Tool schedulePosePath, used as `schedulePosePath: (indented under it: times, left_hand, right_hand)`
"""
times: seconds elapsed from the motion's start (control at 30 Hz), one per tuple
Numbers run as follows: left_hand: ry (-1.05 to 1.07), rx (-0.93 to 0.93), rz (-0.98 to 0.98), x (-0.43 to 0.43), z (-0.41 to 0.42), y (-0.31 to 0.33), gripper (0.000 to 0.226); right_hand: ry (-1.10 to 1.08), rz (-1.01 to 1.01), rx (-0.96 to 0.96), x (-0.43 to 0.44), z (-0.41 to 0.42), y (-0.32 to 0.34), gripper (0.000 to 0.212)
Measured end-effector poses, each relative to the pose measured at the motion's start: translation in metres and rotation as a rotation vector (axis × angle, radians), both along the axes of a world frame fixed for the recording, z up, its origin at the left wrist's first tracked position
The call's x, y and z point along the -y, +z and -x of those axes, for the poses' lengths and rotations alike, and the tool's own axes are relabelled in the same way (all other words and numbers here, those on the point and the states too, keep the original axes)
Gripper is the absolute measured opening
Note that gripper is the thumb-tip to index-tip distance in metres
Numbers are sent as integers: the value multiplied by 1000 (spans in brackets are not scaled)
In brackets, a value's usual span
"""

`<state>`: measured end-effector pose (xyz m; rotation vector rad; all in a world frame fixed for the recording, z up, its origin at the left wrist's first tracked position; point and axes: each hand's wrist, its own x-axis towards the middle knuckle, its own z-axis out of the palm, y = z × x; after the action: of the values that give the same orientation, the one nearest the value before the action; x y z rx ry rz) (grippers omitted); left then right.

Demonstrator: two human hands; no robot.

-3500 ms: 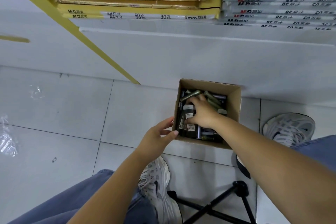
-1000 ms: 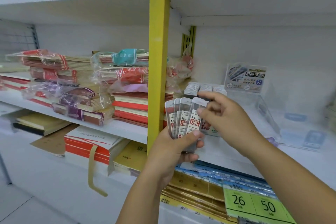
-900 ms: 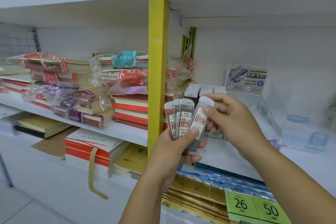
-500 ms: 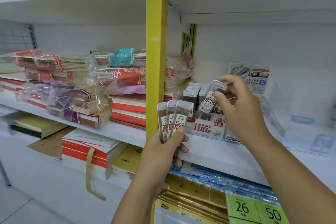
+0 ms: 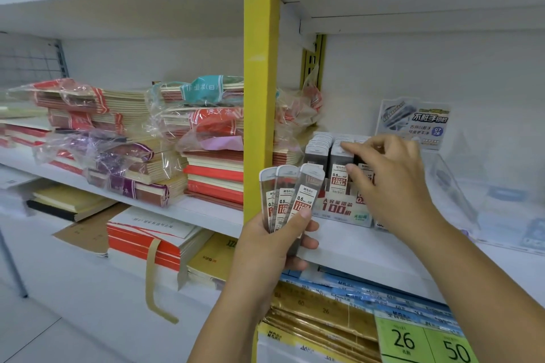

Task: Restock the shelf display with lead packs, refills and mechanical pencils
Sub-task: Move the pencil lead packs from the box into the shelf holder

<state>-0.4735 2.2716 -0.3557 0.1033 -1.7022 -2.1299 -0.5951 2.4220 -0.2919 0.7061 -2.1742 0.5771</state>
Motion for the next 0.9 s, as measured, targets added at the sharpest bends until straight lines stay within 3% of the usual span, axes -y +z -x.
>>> schedulePosePath:
  times: [0.1, 0.13, 0.23, 0.3, 0.4, 0.47, 0.53, 0.7, 0.9]
  left_hand:
    - [-14, -12, 19, 0, -2, 0, 42]
    - [-24, -18, 18, -1, -3, 1, 40]
    - [-62, -37, 12, -3, -4, 2, 30]
    - [-88, -44, 17, -5, -5, 3, 29]
    - [-100, -39, -4, -7, -5, 4, 44]
    - [-79, -21, -43, -6, -4, 4, 42]
    - [-83, -16, -70, -2, -2, 2, 25]
    - [-43, 4, 49, 2, 0, -2, 18]
    - [-52, -24, 139, 0, -3, -1, 18]
  right_hand:
    - [82, 92, -44, -2, -14, 8, 35]
    - [195, 136, 45, -2, -22, 12, 33]
    - [586, 192, 544, 0, -43, 16, 24]
    - [678, 204, 652, 2, -49, 12, 24]
    - [579, 481, 433, -4, -47, 19, 26]
    - [520, 652, 227, -17, -39, 29, 28]
    - [497, 614, 121, -26, -33, 33, 32]
    - [359, 324, 74, -15, -25, 15, 27]
    - [282, 283, 20, -8, -16, 11, 30]
